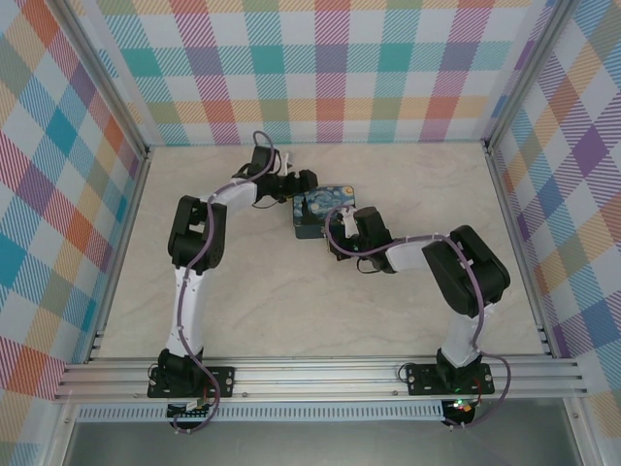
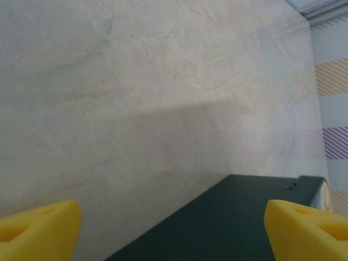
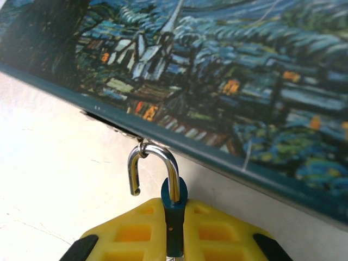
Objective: Unlock a padlock with a key
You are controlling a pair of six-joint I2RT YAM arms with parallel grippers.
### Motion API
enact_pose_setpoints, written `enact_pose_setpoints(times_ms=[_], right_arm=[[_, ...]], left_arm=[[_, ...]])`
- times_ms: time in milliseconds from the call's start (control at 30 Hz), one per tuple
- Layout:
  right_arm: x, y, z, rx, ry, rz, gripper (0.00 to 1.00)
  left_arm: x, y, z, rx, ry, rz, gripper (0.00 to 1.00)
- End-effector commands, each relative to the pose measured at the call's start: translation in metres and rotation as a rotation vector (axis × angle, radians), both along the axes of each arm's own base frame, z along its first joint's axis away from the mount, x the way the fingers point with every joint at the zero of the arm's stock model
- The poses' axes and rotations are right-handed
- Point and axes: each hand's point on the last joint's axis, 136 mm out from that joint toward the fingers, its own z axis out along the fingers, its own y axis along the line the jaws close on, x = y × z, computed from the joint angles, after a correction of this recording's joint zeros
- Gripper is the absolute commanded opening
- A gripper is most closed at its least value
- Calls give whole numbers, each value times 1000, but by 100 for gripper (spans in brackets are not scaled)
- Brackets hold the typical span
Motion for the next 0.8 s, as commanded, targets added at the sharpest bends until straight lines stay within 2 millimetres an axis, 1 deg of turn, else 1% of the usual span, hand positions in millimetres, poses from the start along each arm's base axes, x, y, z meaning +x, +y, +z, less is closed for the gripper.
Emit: enact_pose_setpoints(times_ms=[0,167,300,433,533,633,700,767], right_arm=[[0,-27,-10,-96,10,-105,11],[-1,-42,-14,-139,27,-179,10],[-2,-53,-13,-171,24,-221,10],[-6,-56,-13,-178,25,-219,10],[-10,-53,-13,-163,23,-196,10],[-11,-50,-9,-140,23,-191,11],[-12,-50,-8,-130,26,-196,11],[-11,-50,-8,-123,34,-203,11]], left_arm=[[-10,-5,45,-38,-87,-22,87],[-30,-5,48,-51,-94,-24,86],[-45,-3,47,-52,-94,-12,86],[-53,5,53,-36,-115,20,87],[-57,15,67,1,-163,54,88],[-63,20,89,22,-223,67,88],[-71,14,103,24,-254,49,87],[-81,2,111,30,-275,13,86]])
